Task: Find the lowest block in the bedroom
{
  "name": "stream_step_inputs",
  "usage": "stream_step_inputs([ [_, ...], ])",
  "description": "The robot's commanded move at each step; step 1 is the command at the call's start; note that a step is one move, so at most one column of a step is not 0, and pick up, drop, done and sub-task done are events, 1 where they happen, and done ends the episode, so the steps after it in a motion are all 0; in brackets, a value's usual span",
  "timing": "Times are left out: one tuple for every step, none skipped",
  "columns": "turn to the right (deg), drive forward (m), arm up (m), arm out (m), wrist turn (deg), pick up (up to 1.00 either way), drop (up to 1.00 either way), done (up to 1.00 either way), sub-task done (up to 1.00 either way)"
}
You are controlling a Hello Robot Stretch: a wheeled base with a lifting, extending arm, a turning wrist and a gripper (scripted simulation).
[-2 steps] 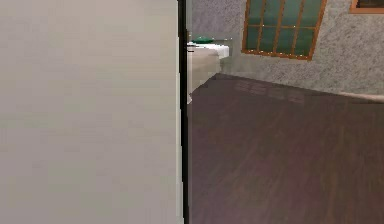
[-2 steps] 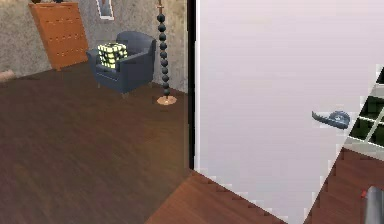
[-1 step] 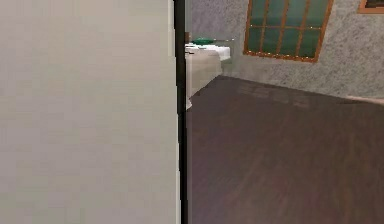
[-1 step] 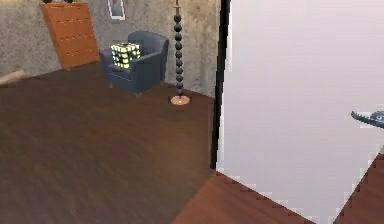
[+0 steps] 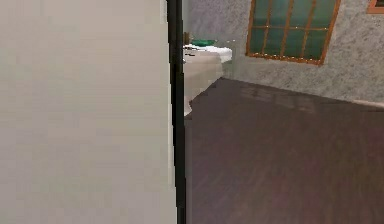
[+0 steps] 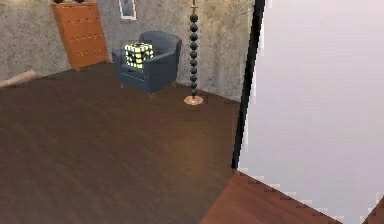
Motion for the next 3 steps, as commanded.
stream_step_inputs([
  [45.0,0.0,0.0,0.0,0.0,0.0,0.0,0.0,0.0],
  [45.0,0.0,0.0,0.0,0.0,0.0,0.0,0.0,0.0],
  [42.0,0.0,0.0,0.0,0.0,0.0,0.0,0.0,0.0],
])
